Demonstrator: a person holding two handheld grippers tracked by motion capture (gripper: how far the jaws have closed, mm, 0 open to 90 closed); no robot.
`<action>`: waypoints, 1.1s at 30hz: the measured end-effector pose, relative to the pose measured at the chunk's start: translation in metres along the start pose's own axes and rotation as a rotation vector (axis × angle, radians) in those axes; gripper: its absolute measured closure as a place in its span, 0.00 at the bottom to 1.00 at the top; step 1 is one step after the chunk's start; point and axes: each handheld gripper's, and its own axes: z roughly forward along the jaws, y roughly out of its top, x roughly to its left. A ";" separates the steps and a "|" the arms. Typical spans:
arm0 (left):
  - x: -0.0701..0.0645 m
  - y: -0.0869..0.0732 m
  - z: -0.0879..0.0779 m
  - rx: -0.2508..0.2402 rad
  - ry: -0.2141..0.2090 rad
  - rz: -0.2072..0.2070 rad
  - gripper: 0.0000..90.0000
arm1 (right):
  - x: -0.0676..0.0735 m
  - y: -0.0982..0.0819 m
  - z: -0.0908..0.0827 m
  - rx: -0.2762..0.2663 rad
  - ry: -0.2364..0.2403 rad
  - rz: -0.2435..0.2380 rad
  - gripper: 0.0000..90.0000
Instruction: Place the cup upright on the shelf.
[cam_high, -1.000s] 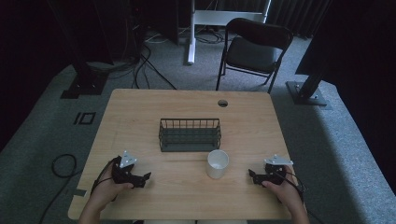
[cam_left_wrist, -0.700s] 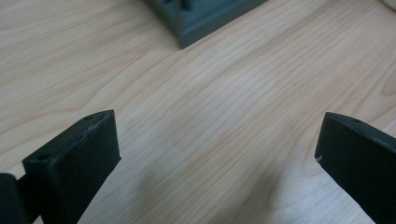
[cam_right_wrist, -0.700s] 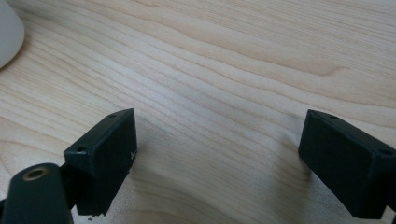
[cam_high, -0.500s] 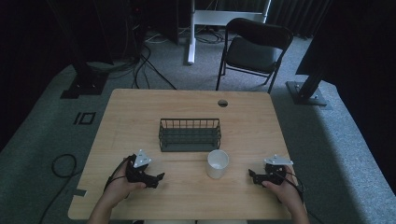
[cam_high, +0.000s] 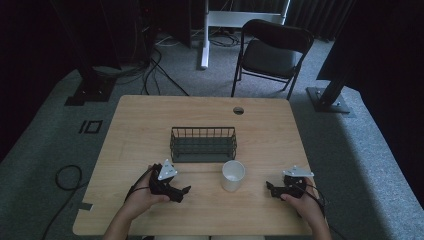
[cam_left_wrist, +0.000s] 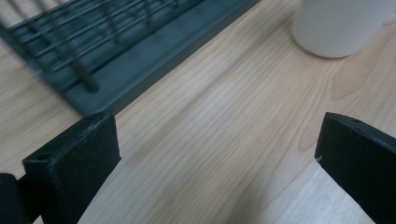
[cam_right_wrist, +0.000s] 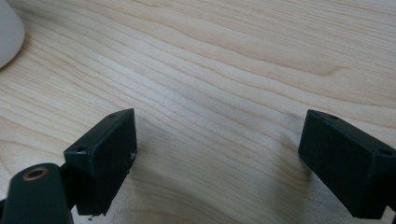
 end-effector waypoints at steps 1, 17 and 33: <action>-0.002 0.002 0.001 -0.005 -0.005 0.009 0.00 | 0.000 0.000 0.000 0.000 0.000 0.000 0.12; -0.030 0.033 0.023 -0.043 -0.101 0.096 0.00 | 0.000 0.000 0.000 0.000 0.000 0.000 0.12; -0.058 0.058 0.051 -0.079 -0.177 0.135 0.01 | -0.001 0.000 0.000 0.001 0.007 -0.007 0.12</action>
